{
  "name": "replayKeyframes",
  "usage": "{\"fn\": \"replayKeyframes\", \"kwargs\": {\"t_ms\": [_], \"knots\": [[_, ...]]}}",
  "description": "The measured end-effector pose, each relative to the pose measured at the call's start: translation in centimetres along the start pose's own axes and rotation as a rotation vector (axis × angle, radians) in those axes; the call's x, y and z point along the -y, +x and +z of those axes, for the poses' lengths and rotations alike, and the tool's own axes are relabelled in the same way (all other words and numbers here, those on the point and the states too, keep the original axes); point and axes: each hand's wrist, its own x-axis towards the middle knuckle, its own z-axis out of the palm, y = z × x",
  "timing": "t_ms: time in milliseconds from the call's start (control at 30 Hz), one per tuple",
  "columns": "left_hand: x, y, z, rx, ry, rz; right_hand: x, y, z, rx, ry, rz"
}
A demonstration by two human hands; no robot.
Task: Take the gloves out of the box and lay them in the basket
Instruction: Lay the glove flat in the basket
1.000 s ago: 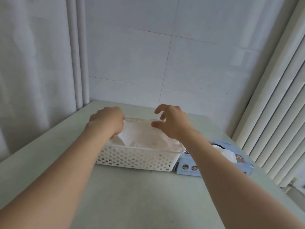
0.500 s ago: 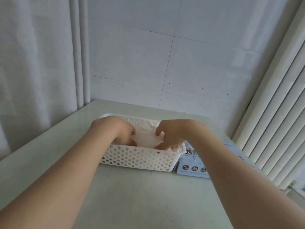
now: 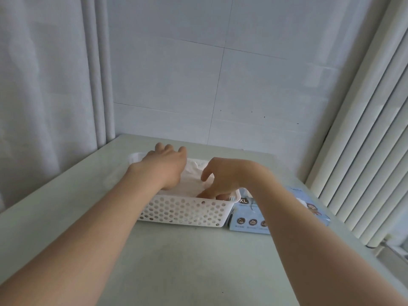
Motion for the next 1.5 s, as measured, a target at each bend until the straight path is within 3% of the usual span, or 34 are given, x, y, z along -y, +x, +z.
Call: {"fn": "replayKeyframes", "kwargs": {"t_ms": [100,200,367,467,633,767,967,1267,1500], "knots": [[-2.6,-0.6,-0.4,-0.172,-0.100,0.109,-0.4,-1.0,0.0,-0.107,0.141,-0.057],[-5.3,-1.4,-0.2,-0.326,-0.140,0.144,-1.9,-1.3,0.8,-0.417,0.178,-0.095],[-9.7,-3.2,0.9,-0.523,-0.045,0.133,-5.6,-2.5,2.9,-0.696,0.350,-0.001],[-12.3,-4.1,3.0,-0.562,-0.070,0.175,-8.3,-3.8,4.5,-0.731,0.392,0.071],[-13.2,-3.9,5.7,-0.487,0.019,0.265,-11.3,-5.8,6.5,-0.737,0.374,0.113],[-13.1,-3.6,6.6,-0.660,0.074,0.276,-12.4,-6.6,8.0,-0.761,0.348,0.078],[-12.6,-3.1,7.6,-0.747,0.211,0.298,-13.8,-6.8,9.0,-0.824,0.353,-0.008],[-12.9,-3.2,7.9,-0.805,0.270,0.281,-14.8,-4.9,9.8,-1.140,0.384,-0.028],[-13.6,-3.6,9.1,-0.759,0.182,0.367,-14.9,-4.2,10.2,-1.305,0.206,0.022]]}}
